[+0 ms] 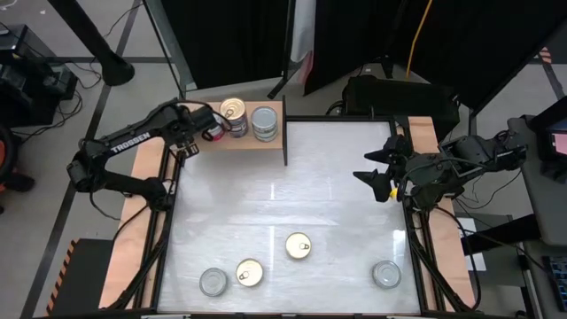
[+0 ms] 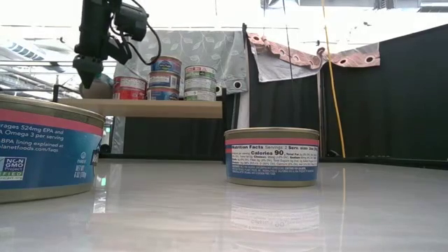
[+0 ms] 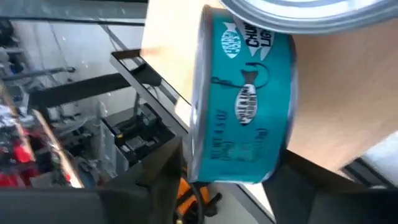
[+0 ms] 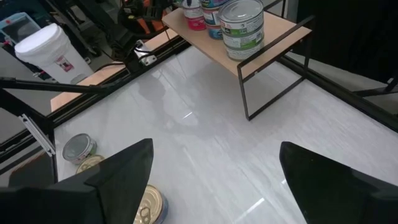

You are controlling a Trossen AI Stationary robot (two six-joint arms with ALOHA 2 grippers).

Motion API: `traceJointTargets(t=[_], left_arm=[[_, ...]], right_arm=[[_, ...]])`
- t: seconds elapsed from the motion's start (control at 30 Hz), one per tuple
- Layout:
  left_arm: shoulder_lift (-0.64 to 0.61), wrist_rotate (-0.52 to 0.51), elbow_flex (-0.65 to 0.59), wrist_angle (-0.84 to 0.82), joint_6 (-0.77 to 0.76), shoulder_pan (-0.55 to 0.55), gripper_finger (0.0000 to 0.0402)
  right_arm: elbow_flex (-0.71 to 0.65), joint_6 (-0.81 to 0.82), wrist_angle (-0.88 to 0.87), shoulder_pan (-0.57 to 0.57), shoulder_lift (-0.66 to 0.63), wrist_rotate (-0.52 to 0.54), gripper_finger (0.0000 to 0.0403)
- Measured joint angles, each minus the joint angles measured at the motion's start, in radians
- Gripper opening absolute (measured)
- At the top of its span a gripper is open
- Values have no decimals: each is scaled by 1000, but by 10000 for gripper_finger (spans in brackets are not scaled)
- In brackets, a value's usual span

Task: Stack canned seafood by type on shelf
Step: Put the green blue tuna can on the shelf, then stack the blue pink tuna can on top of the blue pink tuna cans on the shelf

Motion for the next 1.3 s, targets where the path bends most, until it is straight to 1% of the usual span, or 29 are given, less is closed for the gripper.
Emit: traceJointTargets(t=[0.2,0.3,0.43,0.63,0.73,0.8,0.87,1.0,1.07,1.13,1.2,1.3], left_arm=[[0,12,0,-39,-19,0,282],[-1,12,4,-77,-15,0,307],[-2,14,34,-132,-51,0,318],[-8,50,51,-131,-59,0,318],[-8,53,52,-136,-105,0,318],[-8,114,78,-138,-169,-4,318],[-12,231,144,-137,-278,-14,318],[-24,447,316,-137,-517,-34,317],[-40,522,407,-138,-620,-60,317],[-52,583,482,-136,-683,-102,317],[-60,640,535,-122,-716,-165,317],[-87,754,570,-36,-741,-296,317]], right_arm=[[0,-1,0,0,0,-1,341],[0,-3,0,0,0,-1,341],[0,-3,-1,0,0,-1,341],[0,-18,-1,0,0,-1,341],[0,-17,0,0,0,-1,341],[0,-1,0,0,0,-12,341],[0,17,1,0,0,-58,341],[0,61,7,0,0,-198,340],[0,98,12,0,4,-267,336],[0,126,12,4,18,-304,328],[-12,129,26,27,44,-310,311],[-82,89,108,72,93,-316,267]])
